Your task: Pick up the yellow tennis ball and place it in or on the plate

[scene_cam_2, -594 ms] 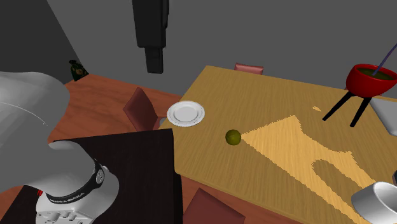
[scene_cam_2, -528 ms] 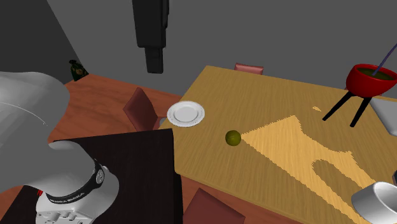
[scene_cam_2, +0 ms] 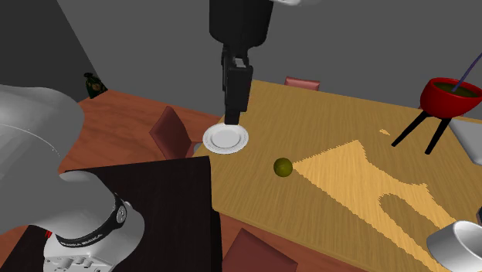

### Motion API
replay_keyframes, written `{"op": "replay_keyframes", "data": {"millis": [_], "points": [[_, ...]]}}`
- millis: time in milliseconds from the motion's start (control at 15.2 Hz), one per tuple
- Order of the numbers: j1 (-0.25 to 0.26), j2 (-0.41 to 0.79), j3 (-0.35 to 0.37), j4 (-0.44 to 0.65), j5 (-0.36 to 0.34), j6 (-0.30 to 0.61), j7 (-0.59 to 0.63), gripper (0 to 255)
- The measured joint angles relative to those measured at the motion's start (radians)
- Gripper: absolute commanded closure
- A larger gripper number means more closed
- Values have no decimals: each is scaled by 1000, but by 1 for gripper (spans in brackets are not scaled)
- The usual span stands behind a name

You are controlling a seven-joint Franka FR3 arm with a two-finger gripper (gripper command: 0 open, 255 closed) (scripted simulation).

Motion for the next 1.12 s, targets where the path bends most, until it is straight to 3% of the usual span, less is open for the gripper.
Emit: {"op": "replay_keyframes", "data": {"millis": [660, 1122], "points": [[19, 304, 31, -27, 58, 325, 0, 0], [37, 569, 54, 44, 94, 516, -1, 0]]}}
